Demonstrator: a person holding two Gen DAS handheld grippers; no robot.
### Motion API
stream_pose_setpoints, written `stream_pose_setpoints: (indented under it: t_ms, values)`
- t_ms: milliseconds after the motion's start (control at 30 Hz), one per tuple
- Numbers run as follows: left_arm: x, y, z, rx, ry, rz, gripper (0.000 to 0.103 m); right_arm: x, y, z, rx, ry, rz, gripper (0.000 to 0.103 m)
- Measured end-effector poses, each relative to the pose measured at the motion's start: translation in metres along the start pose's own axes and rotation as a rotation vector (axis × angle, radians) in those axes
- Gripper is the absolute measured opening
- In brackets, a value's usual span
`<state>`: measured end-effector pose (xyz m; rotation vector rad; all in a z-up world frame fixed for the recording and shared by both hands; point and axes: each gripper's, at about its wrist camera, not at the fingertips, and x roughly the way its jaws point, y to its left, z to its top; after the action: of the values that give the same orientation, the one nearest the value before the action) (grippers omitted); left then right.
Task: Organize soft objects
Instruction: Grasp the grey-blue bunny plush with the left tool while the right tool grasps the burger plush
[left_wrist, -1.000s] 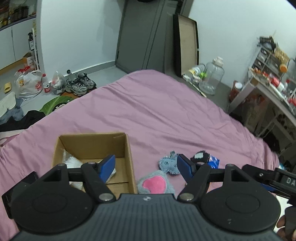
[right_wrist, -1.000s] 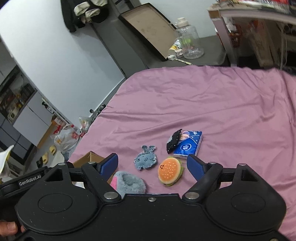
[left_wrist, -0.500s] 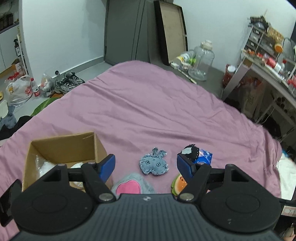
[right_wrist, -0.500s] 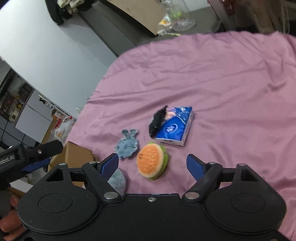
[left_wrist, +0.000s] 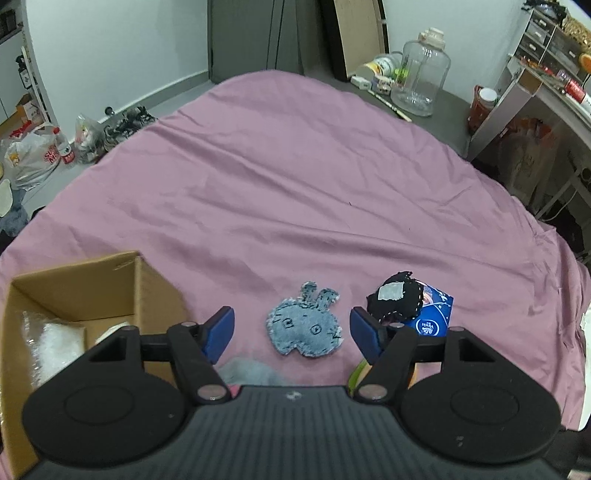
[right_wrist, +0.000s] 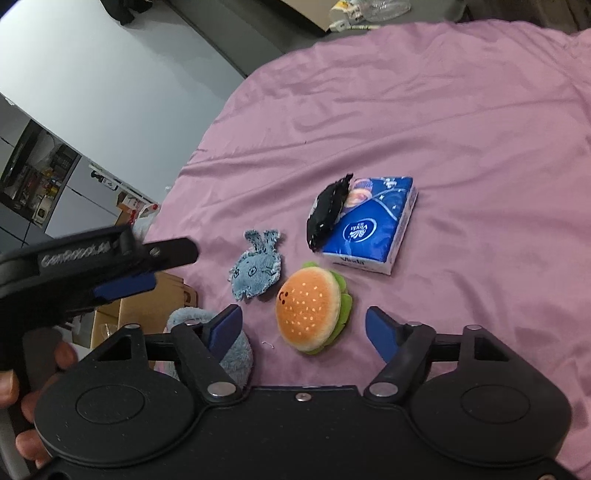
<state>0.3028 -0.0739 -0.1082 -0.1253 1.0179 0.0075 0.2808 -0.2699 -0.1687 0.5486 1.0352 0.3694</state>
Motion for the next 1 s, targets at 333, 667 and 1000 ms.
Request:
stream_pose_setpoints:
  t_ms: [333, 667, 1000]
  values:
    - [0.049, -0.008, 0.01, -0.014, 0.129, 0.064, 0.069, 0.022, -0.01, 0.007, 0.007, 0.035, 0.022, 0.063]
    - [0.084, -0.005, 0.006, -0.057, 0.221, 0.054, 0.068, 0.032, -0.009, 0.007, -0.059, 0.048, 0.033, 0.054]
    - [0.07, -0.008, 0.003, -0.075, 0.174, 0.003, 0.025, 0.03, -0.013, 0.007, -0.077, 0.041, 0.02, 0.037]
